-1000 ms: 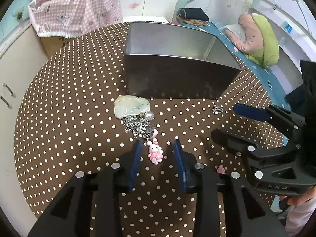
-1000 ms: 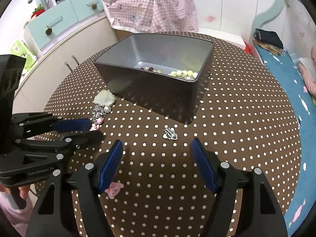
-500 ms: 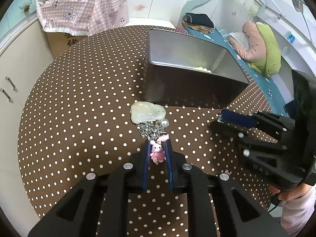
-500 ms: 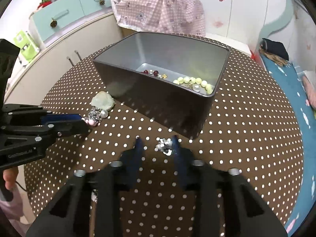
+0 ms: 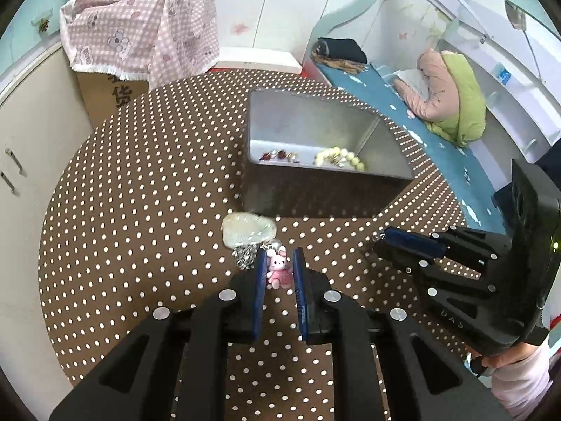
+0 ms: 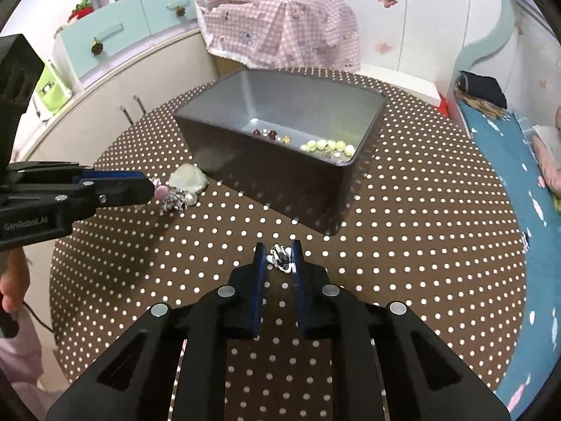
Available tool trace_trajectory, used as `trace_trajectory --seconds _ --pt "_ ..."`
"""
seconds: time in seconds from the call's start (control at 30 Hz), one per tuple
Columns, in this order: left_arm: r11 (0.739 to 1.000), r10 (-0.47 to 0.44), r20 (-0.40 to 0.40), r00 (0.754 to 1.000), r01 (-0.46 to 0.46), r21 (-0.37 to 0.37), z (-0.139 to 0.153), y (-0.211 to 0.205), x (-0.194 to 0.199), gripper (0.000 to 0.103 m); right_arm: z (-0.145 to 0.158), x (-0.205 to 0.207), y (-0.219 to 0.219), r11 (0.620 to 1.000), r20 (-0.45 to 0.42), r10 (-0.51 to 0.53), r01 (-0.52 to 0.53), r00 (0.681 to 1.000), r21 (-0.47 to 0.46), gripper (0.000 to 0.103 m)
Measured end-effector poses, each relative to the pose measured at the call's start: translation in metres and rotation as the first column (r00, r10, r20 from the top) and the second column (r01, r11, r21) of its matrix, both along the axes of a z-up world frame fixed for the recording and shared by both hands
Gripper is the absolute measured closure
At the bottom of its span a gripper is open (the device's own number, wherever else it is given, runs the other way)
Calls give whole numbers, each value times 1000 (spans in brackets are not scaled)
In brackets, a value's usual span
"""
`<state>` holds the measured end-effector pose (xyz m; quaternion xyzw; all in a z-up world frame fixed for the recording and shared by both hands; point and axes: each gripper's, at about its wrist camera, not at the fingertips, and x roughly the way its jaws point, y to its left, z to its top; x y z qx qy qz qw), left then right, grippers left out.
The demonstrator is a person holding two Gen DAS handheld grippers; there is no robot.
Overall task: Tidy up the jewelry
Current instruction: 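Grasp the small silver charm with the right tool while the left tool holds the bunny, then carry both charms into the grey box and open both tools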
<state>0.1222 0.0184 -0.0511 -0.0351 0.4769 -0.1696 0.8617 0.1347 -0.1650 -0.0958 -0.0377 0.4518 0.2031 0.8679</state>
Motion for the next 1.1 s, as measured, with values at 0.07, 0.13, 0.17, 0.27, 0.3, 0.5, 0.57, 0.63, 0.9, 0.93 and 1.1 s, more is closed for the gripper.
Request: trace_trajectory --seconds 0.07,0.13,0.17,0.27,0.3,0.5,0.57,0.63,0.9,0.93,1.1 --pt "1000 -7 10 1000 7 -7 6 -2 -1 89 6 -3 -1 1000 15 -5 5 1000 -1 88" --pt "1000 -19 16 1000 19 -19 11 -3 0 89 12 -5 -4 1000 25 -9 9 1000 2 88" --pt "999 -25 20 999 25 -28 14 -4 -1 89 15 -7 -4 1000 29 -10 10 1000 4 88" --pt "999 -29 45 999 30 -21 22 -7 -4 89 25 -9 -5 1000 52 -19 19 998 1 88" --pt "999 -33 46 998 34 -24 24 -7 -5 89 27 -11 -5 1000 58 -22 22 998 3 88" --pt "999 -46 66 997 48 -18 33 -14 -9 89 45 -13 -5 1000 97 -29 28 995 12 88" --pt "999 -47 71 996 49 -17 35 -15 -8 89 51 -13 -5 999 107 -31 29 994 20 88" --pt "999 -44 75 996 46 -17 38 -15 -7 89 56 -11 -4 999 116 -32 29 993 28 88" --pt "998 -53 87 995 54 -18 53 -22 10 89 78 7 -4 997 151 -52 44 987 57 88" --pt "998 -56 88 995 58 -22 55 -24 13 89 79 9 -4 997 154 -53 44 987 58 88" --pt "998 -60 101 993 63 -22 61 -32 24 89 84 26 -3 997 157 -56 46 986 64 88"
